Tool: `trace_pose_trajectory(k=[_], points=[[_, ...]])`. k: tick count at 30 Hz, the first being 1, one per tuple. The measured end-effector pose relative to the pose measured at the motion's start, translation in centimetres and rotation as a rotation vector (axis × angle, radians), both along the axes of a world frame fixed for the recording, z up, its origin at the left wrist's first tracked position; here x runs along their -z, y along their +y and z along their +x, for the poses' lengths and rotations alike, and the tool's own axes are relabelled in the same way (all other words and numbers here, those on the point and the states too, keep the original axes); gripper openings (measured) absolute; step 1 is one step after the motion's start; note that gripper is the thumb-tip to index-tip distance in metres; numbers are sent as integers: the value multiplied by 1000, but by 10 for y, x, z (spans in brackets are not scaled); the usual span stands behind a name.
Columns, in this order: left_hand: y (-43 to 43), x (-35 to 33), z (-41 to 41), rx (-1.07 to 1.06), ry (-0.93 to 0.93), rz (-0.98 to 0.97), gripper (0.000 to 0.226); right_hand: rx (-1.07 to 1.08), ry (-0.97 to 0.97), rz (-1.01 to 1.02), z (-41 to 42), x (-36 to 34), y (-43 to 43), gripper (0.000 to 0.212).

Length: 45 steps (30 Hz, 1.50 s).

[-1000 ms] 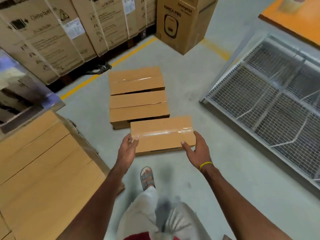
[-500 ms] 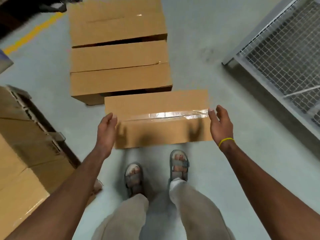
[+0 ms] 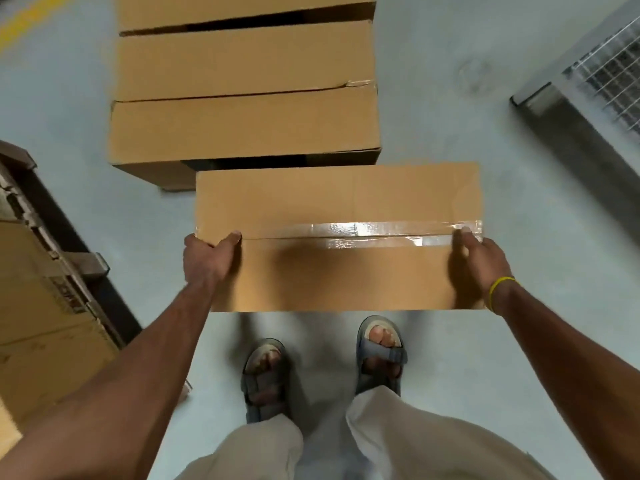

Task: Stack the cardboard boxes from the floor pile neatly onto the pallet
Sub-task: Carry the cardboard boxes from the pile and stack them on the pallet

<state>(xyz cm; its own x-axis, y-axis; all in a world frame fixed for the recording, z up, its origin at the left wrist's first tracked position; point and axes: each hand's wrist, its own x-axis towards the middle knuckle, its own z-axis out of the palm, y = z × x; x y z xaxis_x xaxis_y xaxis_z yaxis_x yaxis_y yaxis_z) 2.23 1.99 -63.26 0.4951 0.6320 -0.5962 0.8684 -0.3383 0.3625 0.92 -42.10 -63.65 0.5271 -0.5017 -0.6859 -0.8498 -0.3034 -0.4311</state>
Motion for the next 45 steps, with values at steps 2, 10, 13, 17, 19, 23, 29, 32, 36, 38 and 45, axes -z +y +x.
trace_pose_trajectory(k=[2, 10, 13, 17, 19, 23, 29, 32, 36, 38, 45], points=[[15, -9, 3, -60, 18, -140, 87, -23, -6, 24, 4, -15, 4, 63], [61, -149, -23, -16, -73, -280, 77, -109, -71, 8, -7, -154, 21, 67], [85, -231, -52, -13, -173, -321, 60, -118, -114, 3, -21, -244, 39, 62], [115, -359, -99, -55, -323, -406, 22, -171, -175, -36, -43, -377, 69, 50], [138, -420, -123, -73, -393, -419, 17, -184, -212, -26, -54, -439, 87, 42], [196, -522, -197, -140, -551, -471, 33, -205, -311, 71, -87, -544, 123, 20], [243, -614, -302, -189, -734, -528, 55, -270, -391, 255, -134, -616, 162, 5], [247, -652, -372, -250, -825, -497, 62, -387, -464, 332, -170, -649, 187, 10], [250, -681, -466, -292, -900, -445, 56, -497, -544, 379, -221, -684, 212, 12], [250, -694, -506, -326, -926, -422, 45, -521, -560, 386, -248, -694, 221, 16], [263, -714, -619, -461, -963, -359, 45, -625, -547, 482, -322, -731, 267, 20]])
